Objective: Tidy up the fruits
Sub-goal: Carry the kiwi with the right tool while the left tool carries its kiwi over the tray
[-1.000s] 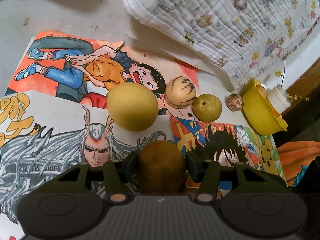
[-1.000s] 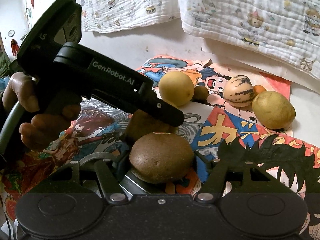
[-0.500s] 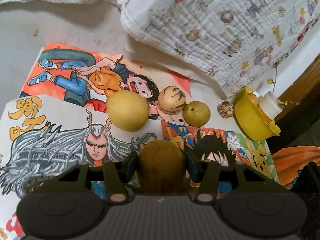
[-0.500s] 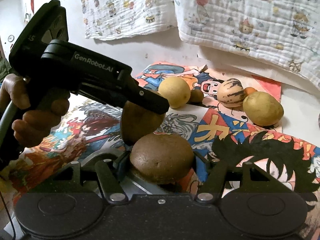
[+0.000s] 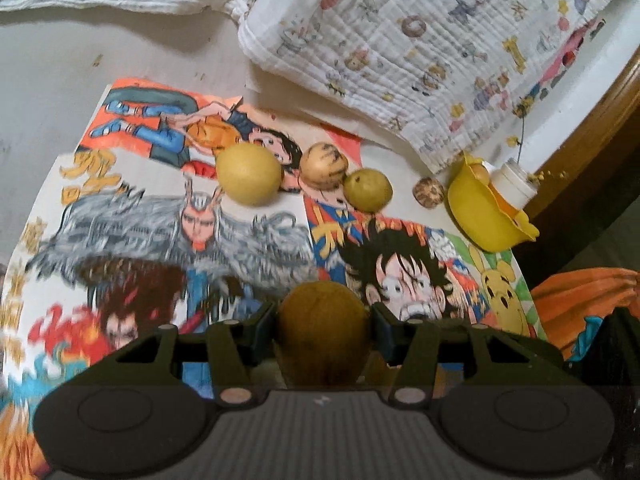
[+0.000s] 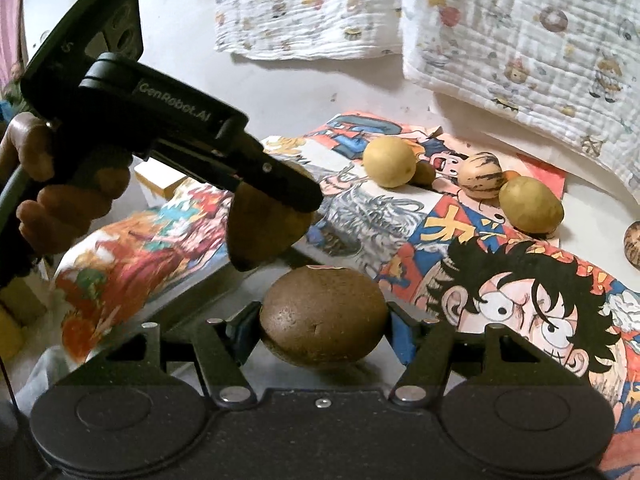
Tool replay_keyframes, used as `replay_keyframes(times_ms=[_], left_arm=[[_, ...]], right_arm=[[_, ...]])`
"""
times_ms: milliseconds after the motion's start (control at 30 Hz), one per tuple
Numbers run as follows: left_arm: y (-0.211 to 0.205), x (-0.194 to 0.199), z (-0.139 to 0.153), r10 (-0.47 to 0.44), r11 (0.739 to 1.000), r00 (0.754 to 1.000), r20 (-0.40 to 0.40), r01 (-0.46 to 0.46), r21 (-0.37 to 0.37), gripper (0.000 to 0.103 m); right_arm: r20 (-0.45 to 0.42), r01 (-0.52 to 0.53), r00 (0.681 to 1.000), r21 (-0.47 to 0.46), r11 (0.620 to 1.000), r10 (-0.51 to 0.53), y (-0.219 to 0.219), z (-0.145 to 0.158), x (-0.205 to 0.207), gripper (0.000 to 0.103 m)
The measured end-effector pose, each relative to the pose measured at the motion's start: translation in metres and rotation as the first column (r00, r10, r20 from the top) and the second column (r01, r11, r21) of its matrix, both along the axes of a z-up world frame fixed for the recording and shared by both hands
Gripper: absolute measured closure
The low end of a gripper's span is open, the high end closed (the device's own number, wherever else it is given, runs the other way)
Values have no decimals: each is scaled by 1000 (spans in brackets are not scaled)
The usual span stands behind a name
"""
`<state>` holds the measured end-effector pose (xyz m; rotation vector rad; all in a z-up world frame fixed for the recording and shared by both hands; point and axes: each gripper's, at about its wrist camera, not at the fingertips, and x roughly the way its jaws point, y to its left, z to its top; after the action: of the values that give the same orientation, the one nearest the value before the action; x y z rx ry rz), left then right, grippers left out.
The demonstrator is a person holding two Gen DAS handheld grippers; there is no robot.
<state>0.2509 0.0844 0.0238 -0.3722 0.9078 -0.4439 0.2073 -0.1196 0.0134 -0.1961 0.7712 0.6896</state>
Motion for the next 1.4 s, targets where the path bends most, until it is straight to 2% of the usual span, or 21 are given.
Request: replay_keyframes(times_ms=[233,467,967,1267,1400], left_arm=[[-2,-26,-9,-26,1000,999,-31,26,0,47],[-3,-37,-15,-36,999,998,-57,36,9,47],[-8,-31,-26,-24,999,995,-98,27,30,47],[-6,-20,-34,-5,1000,991,-131,4,-6,47],[-5,-21,-33,2,1000,993,-117,-2,0,34]], right_arm=[[-1,6,1000,-46,999,-6,-7,-3,-14,36],[-1,35,999,-53,998,-35,-12,-2,-15,36],[-50,67,996,-74,995,-71,-10,-12,-6,35],[-44,90,995,-55,994,-93,-12,-11,-10,33],[-20,113,993,-43,993,-114,-15,-7,-14,25]])
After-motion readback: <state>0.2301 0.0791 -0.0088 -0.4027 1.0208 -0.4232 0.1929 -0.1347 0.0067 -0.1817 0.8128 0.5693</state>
